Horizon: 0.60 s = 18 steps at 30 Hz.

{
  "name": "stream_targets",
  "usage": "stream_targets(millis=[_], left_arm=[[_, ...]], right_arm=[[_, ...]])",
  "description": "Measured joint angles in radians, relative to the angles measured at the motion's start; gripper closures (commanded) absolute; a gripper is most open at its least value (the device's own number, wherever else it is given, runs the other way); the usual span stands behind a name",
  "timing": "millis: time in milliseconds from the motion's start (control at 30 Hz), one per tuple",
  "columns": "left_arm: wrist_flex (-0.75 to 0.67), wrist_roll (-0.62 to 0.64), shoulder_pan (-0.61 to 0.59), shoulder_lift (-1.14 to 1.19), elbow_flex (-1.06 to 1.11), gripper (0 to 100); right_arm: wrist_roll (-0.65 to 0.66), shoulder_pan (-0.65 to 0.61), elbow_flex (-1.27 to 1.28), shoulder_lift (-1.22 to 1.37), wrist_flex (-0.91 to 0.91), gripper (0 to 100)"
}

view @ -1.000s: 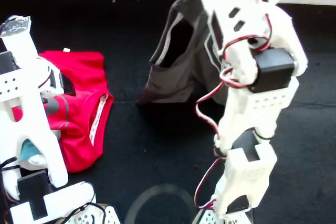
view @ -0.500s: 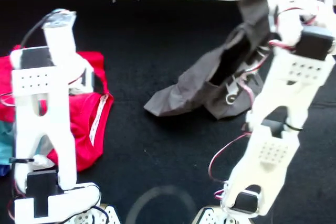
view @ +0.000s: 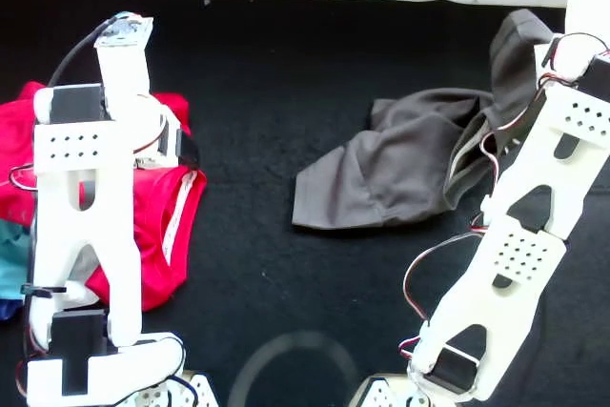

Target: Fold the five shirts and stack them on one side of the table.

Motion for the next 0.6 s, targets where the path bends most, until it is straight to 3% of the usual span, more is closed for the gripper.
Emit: stream_targets(millis=[267,467,600], left_arm=[[-0.003,0.000,0.000,0.000,0.077,74],[-0.003,-0.002,0.000,0.000,0.081,74],[-0.003,-0.002,0.000,0.000,0.081,74]], right_arm=[[0.000,0.000,-0.095,0.000,0.153,98.0],[0.000,0.006,-0.097,0.000,0.213,78.3],[0.000,0.038,-0.097,0.000,0.216,76.4]])
